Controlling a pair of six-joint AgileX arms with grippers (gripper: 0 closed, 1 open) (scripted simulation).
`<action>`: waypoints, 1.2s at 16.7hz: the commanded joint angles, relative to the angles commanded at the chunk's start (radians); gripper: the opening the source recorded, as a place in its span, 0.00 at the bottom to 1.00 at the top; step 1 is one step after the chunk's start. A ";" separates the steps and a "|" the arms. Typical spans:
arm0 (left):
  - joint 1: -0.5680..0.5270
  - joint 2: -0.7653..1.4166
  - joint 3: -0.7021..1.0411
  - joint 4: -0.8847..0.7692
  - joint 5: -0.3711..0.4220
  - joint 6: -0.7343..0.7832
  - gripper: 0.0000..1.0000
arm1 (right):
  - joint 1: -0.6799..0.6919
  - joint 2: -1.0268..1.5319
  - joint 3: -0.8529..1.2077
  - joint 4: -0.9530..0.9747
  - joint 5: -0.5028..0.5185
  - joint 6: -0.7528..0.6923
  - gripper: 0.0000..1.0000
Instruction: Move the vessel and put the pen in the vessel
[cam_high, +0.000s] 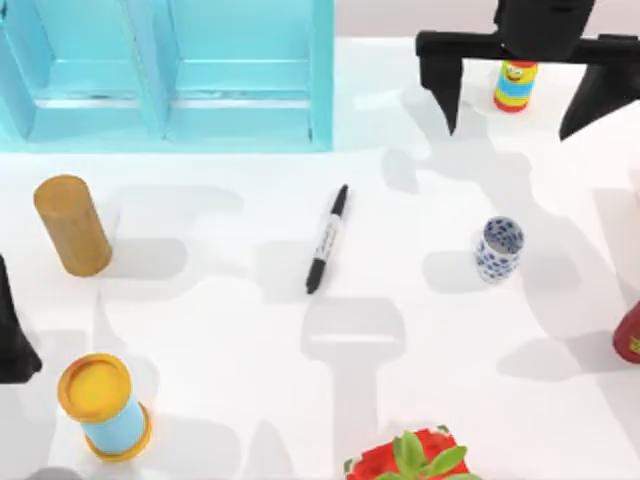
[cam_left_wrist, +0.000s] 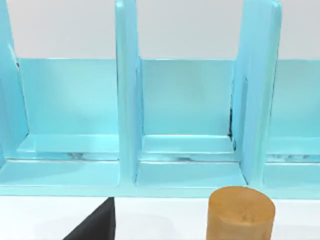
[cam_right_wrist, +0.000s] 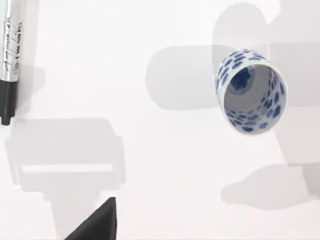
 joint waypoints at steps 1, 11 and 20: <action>0.000 0.000 0.000 0.000 0.000 0.000 1.00 | 0.020 0.024 -0.004 0.036 -0.008 0.043 1.00; 0.000 0.000 0.000 0.000 0.000 0.000 1.00 | 0.199 0.230 -0.052 0.385 -0.078 0.445 1.00; 0.000 0.000 0.000 0.000 0.000 0.000 1.00 | 0.206 0.273 -0.138 0.514 -0.077 0.452 1.00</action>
